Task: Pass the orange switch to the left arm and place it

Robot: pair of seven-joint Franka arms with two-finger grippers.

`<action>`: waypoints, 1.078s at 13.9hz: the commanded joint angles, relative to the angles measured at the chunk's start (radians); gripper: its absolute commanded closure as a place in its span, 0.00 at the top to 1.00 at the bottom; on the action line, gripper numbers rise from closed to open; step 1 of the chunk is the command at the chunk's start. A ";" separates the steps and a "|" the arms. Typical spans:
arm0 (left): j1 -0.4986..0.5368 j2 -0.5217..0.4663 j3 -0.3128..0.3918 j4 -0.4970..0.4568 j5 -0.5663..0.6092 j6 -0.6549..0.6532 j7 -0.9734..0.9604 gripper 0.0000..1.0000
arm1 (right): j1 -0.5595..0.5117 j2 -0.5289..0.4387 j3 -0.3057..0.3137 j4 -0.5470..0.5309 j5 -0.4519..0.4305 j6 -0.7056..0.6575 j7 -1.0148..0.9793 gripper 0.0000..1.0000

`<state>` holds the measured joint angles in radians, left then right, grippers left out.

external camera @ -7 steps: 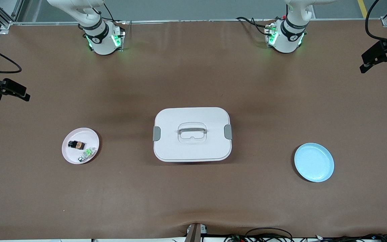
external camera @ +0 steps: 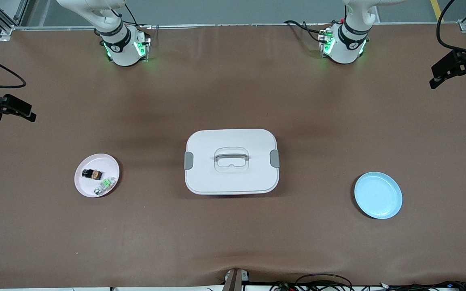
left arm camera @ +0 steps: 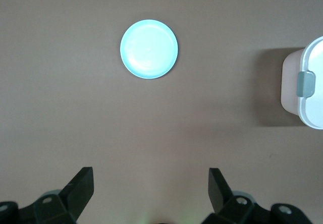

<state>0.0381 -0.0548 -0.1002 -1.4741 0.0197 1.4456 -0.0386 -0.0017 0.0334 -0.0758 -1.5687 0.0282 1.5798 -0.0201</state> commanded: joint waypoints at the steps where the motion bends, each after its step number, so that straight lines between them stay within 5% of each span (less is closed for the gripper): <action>1: -0.006 0.010 -0.012 0.011 0.016 -0.027 0.008 1.00 | -0.009 -0.015 -0.004 -0.001 0.013 0.008 0.009 1.00; 15: -0.001 0.004 -0.072 -0.008 0.019 -0.047 -0.061 1.00 | -0.026 0.195 -0.007 0.018 -0.004 0.152 0.005 1.00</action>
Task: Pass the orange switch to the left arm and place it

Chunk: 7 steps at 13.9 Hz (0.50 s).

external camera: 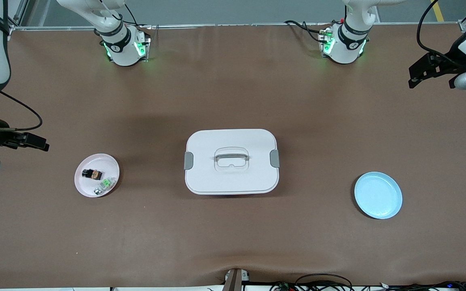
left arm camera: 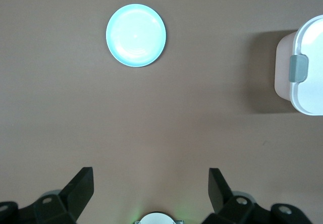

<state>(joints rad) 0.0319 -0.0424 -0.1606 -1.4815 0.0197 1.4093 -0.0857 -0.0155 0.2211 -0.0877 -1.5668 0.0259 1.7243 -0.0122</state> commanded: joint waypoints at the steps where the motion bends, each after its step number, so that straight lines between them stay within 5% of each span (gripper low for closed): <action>1: 0.003 -0.011 -0.011 -0.002 0.019 -0.016 -0.014 1.00 | -0.017 0.020 0.005 0.014 0.008 0.015 0.000 1.00; 7: 0.008 -0.016 -0.013 0.001 0.019 -0.032 -0.008 1.00 | -0.032 0.128 0.005 0.002 0.023 0.023 0.014 1.00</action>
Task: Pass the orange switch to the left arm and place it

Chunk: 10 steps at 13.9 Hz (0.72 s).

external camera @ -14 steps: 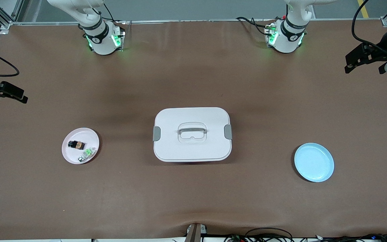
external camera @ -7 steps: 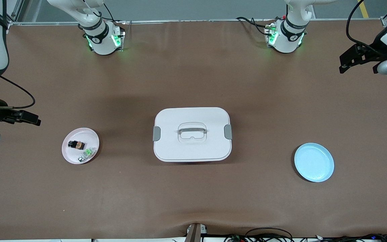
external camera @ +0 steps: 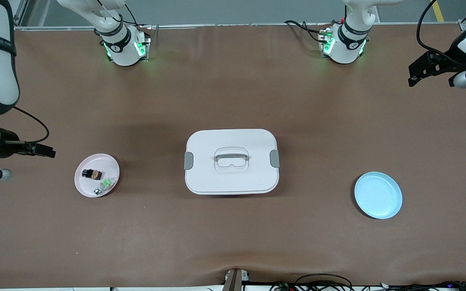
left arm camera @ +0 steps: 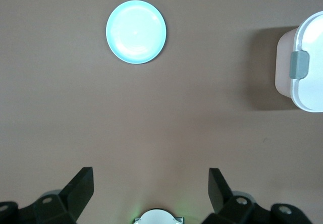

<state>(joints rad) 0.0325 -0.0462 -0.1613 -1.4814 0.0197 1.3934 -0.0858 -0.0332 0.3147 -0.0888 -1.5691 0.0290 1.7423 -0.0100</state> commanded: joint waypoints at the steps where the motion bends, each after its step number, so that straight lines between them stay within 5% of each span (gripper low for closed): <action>1: 0.004 -0.009 -0.012 0.001 0.022 -0.014 -0.003 1.00 | -0.030 0.056 0.006 0.000 0.038 0.014 0.010 1.00; 10: 0.004 0.000 -0.012 0.001 0.019 -0.010 -0.009 1.00 | -0.045 0.199 0.008 -0.141 0.052 0.314 0.010 1.00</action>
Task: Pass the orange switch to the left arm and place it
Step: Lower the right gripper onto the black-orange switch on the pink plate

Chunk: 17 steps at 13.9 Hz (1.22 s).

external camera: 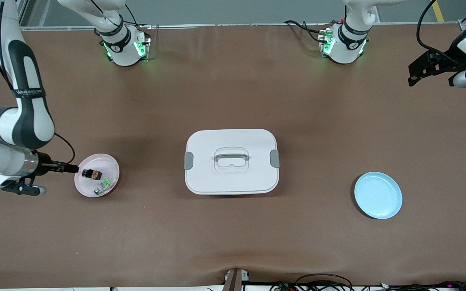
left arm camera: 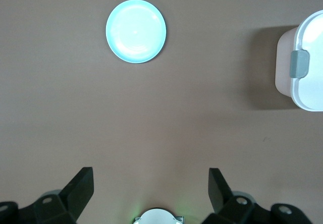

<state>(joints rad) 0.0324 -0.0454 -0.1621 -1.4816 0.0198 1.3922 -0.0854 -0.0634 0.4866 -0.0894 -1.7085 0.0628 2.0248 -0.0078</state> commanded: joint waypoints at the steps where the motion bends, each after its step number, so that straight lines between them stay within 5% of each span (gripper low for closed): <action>1: 0.003 -0.001 -0.011 0.001 0.019 -0.007 -0.011 1.00 | -0.015 0.050 0.008 -0.002 0.026 0.057 0.008 1.00; 6: 0.004 0.012 -0.011 0.001 0.020 -0.001 -0.013 1.00 | -0.006 0.116 0.008 -0.002 0.080 0.129 0.009 1.00; 17: 0.007 0.006 -0.011 0.001 0.015 0.002 -0.024 1.00 | 0.031 0.155 0.008 -0.019 0.043 0.186 0.022 1.00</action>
<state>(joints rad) 0.0320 -0.0337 -0.1622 -1.4849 0.0198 1.3962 -0.0985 -0.0320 0.6390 -0.0814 -1.7226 0.1286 2.1982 0.0267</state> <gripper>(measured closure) 0.000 0.000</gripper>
